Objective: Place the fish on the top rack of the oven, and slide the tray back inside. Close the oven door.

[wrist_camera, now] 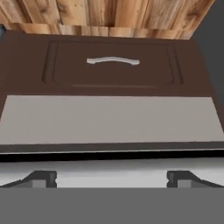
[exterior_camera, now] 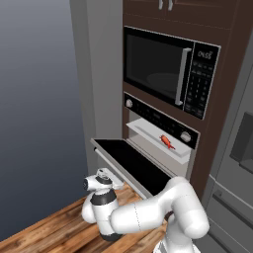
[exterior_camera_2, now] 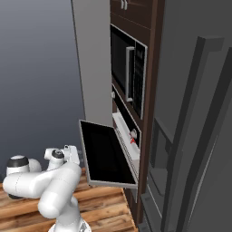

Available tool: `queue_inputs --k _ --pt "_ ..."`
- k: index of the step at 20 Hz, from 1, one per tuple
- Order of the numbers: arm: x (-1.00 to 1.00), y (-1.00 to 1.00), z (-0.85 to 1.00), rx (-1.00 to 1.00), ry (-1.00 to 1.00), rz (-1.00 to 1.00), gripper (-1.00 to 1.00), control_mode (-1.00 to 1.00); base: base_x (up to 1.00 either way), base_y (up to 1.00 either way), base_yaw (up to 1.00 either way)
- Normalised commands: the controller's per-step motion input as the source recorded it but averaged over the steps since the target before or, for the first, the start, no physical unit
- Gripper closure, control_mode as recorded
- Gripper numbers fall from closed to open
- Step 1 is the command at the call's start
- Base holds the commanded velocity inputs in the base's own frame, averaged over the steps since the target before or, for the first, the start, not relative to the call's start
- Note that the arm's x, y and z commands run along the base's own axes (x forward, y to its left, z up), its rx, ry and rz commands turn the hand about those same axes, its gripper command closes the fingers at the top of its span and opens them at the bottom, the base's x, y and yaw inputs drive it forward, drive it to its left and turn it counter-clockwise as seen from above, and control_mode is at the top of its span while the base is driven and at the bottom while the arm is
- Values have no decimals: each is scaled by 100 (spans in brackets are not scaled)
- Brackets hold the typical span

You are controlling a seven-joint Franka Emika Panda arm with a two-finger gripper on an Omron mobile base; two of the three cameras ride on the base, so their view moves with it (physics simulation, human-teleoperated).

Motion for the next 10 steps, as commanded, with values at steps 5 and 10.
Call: queue_inputs --k 5,10 --pt "29 16 -100 0 -16 0 -100 -100 0 0 0" --pt "3 8 -100 0 -16 0 -100 -100 0 0 0"
